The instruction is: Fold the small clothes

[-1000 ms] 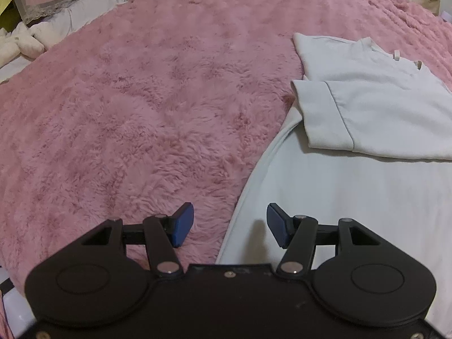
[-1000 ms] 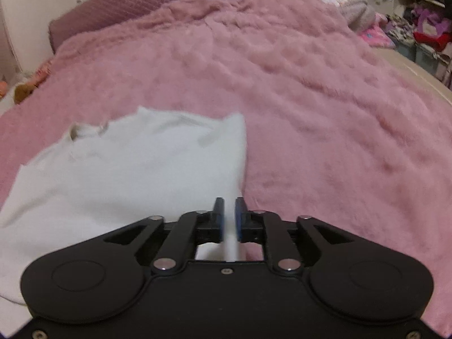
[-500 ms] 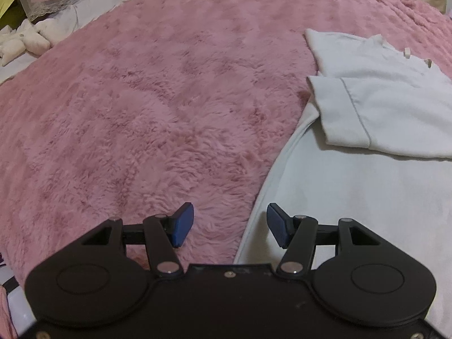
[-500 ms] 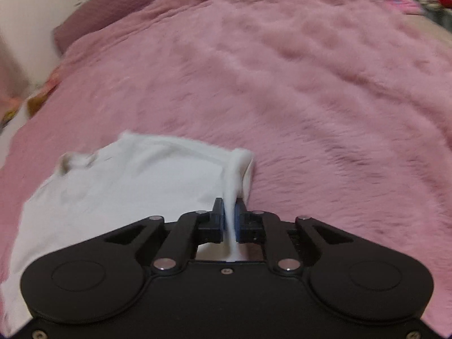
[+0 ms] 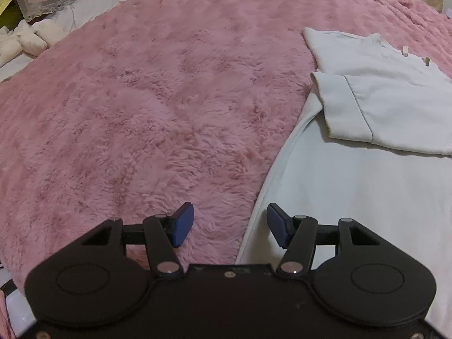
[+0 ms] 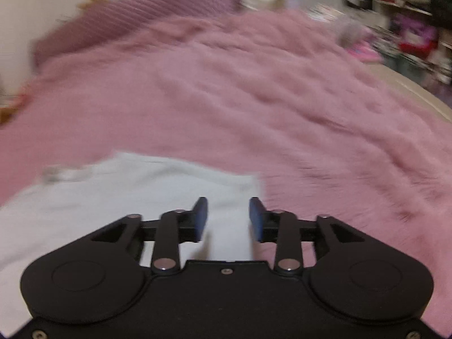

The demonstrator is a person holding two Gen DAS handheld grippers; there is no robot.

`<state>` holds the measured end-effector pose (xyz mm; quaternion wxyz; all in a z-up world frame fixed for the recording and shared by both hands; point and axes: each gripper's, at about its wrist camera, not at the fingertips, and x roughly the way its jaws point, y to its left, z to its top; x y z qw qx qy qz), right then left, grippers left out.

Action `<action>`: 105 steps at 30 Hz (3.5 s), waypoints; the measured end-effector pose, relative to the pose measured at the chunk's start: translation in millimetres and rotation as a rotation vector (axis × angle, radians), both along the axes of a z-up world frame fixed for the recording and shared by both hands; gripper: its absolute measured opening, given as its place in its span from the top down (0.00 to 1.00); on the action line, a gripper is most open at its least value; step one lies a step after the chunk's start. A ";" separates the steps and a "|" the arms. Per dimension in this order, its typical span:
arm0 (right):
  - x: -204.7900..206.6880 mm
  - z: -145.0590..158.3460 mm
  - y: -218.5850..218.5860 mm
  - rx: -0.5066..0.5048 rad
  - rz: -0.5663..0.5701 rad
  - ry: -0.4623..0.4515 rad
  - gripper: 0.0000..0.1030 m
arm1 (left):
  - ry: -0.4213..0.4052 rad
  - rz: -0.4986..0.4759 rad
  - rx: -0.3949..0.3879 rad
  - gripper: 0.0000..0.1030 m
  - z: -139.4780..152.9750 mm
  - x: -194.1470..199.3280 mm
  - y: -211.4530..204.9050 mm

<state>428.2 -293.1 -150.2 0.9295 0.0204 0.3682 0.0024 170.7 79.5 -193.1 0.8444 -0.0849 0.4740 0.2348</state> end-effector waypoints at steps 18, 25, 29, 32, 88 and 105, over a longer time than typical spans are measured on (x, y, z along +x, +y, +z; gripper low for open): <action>-99.5 -48.9 323.6 -0.213 1.068 0.210 0.37 | -0.037 0.120 -0.102 0.43 2.7 -54.9 48.3; -91.5 -41.4 317.3 -0.123 0.918 0.179 0.95 | -0.047 0.114 -0.092 0.43 4.0 -66.2 54.5; -82.4 -12.9 302.8 -0.075 0.812 0.082 0.95 | -0.056 0.164 -0.110 0.43 4.0 -82.8 69.1; -70.2 5.2 300.2 -0.029 0.757 0.039 0.95 | -0.054 0.205 -0.120 0.43 1.0 -96.4 81.0; -343.7 -5.1 -44.7 0.213 -0.033 0.407 0.35 | 0.050 -0.019 -0.266 0.38 -18.2 -90.2 -9.8; -351.9 -11.7 -27.5 0.162 0.090 0.431 0.90 | 0.095 -0.126 -0.234 0.66 -26.5 -104.2 -27.5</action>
